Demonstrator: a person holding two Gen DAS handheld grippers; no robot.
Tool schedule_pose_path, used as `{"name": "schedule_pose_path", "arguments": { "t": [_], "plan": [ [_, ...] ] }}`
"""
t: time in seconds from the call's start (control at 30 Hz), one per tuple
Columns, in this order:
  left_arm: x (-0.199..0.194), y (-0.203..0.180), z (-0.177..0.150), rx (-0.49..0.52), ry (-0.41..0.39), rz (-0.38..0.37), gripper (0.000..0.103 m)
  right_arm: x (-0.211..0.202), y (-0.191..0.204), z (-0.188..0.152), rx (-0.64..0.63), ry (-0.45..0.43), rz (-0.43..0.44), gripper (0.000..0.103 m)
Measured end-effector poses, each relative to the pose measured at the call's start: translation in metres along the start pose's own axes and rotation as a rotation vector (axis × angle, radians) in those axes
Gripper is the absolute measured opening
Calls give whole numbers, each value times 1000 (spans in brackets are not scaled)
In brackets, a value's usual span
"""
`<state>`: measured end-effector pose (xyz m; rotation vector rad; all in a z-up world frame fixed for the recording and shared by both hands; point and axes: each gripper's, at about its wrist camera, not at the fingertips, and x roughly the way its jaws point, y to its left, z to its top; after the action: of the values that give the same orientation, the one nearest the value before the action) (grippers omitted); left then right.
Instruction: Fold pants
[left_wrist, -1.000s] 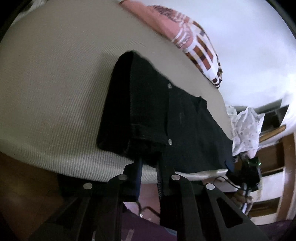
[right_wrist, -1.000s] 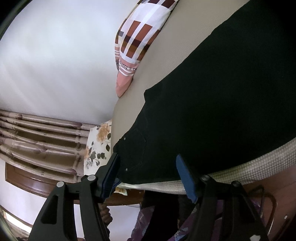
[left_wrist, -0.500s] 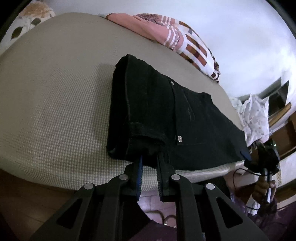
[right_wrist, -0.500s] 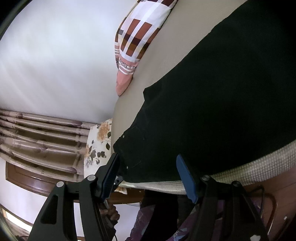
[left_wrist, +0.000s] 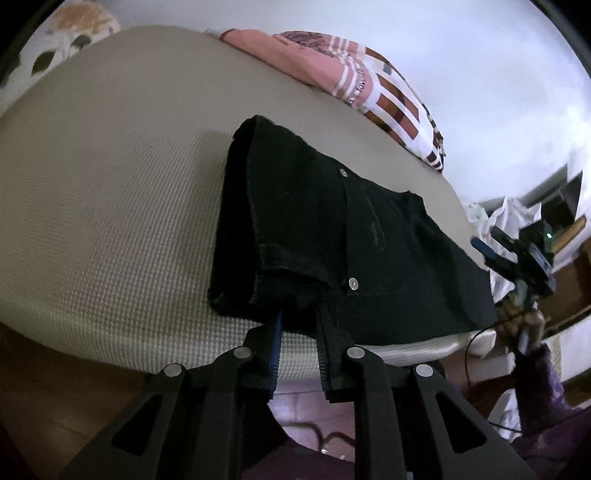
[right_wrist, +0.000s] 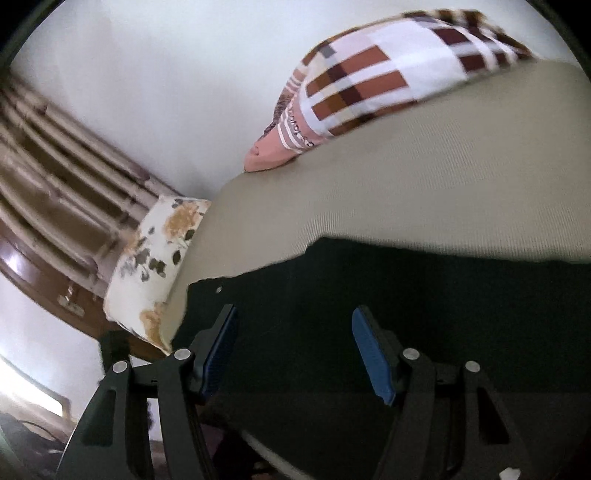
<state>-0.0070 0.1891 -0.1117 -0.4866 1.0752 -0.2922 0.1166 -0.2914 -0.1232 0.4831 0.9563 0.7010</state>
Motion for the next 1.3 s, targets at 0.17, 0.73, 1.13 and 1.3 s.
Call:
{"name": "schedule_pose_path", "arguments": {
  "t": [0.17,0.73,1.13,1.3],
  "plan": [
    [2,-7,1,13,2,33,20,39,4,34,-173,54,-74,62],
    [5,4,-2,-36,-5,113,55,132,12,47,-399,351,33,13],
    [8,0,0,-1,-2,87,55,110,-10,72,-377,309,-23,34],
    [4,1,-1,-17,6,80,55,137,-2,64,-401,389,24,32]
  ]
}}
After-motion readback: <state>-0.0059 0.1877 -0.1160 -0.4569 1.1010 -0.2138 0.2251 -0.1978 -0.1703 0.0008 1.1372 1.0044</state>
